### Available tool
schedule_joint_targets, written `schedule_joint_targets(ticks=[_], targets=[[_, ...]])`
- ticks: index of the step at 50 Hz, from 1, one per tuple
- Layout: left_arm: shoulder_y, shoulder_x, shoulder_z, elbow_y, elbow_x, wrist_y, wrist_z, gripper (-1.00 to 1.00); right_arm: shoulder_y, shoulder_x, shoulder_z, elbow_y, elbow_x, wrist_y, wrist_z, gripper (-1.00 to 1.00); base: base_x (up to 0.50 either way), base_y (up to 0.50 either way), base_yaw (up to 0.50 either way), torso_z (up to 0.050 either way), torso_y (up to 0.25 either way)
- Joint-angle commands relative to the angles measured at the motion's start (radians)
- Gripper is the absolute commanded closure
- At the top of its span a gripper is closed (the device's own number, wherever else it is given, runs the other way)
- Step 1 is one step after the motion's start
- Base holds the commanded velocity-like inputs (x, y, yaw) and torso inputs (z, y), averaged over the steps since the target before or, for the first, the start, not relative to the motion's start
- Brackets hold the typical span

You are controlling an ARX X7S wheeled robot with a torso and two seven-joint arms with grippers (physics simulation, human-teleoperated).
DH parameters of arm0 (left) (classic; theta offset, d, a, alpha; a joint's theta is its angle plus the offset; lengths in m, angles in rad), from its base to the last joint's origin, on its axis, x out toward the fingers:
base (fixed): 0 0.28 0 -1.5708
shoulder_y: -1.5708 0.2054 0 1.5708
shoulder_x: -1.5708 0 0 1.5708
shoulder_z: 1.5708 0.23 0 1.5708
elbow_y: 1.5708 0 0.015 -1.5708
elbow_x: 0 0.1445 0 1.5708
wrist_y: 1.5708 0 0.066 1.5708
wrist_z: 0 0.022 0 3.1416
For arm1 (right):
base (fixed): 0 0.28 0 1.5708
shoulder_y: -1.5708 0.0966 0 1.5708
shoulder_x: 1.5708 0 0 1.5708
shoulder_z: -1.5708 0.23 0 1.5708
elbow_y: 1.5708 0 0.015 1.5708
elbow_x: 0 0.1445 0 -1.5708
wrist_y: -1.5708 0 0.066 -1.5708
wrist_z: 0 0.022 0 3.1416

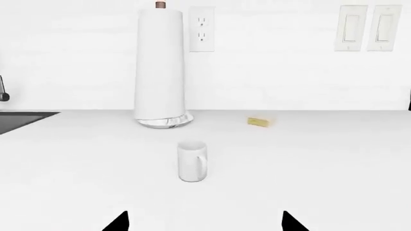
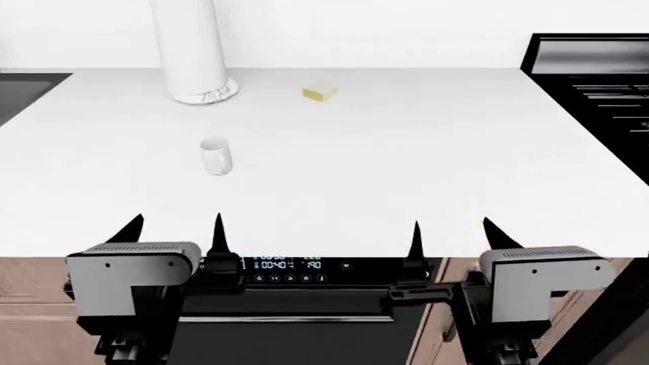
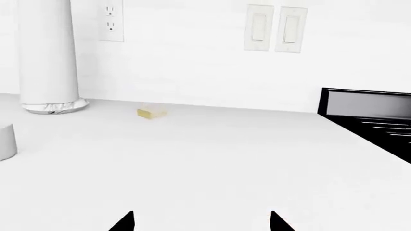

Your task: A wet mug is on the counter and needs to be dried. Pick it up and place it upside down in the open cabinet.

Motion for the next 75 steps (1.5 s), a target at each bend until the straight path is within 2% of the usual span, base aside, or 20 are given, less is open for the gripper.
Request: schedule_joint_targets(ticks=[1, 26, 39, 50, 61, 67, 75], targets=[[-0.001, -0.007, -0.01, 0.036, -0.02, -0.027, -0.007, -1.0, 0.001, 0.011, -0.008, -0.026, 0.007, 0.02, 0.007, -1.0, 0.5, 0.0, 0.0, 0.0, 0.0], [0.01, -0.021, 0.0, 0.04, -0.028, -0.017, -0.025, -1.0, -0.005, 0.019, -0.007, -0.015, 0.027, 0.008, 0.011, -1.0, 0.5, 0.01, 0.0, 0.0, 0.001], [0.008, -0.026, 0.005, 0.04, -0.035, -0.018, -0.033, -1.0, -0.004, 0.021, -0.015, -0.009, 0.027, 0.006, 0.024, -1.0, 0.05, 0.0, 0.0, 0.0, 0.0], [0.007, -0.032, 0.009, 0.039, -0.04, -0.017, -0.039, -1.0, -0.012, 0.033, -0.027, -0.008, 0.031, -0.013, 0.016, -1.0, 0.41, 0.0, 0.0, 0.0, 0.0], [0.012, -0.039, 0.008, 0.031, -0.042, -0.01, -0.045, -1.0, -0.021, 0.038, -0.026, -0.007, 0.038, -0.028, 0.016, -1.0, 0.01, 0.0, 0.0, 0.0, 0.001], [0.031, -0.05, -0.027, 0.054, -0.07, -0.027, -0.042, -1.0, -0.026, 0.04, -0.019, -0.007, 0.044, -0.034, 0.019, -1.0, 0.0, 0.0, 0.0, 0.0, 0.0], [0.073, -0.067, -0.115, 0.14, -0.141, -0.125, -0.054, -1.0, -0.028, 0.043, -0.022, -0.011, 0.047, -0.032, 0.024, -1.0, 0.0, 0.0, 0.0, 0.0, 0.0]])
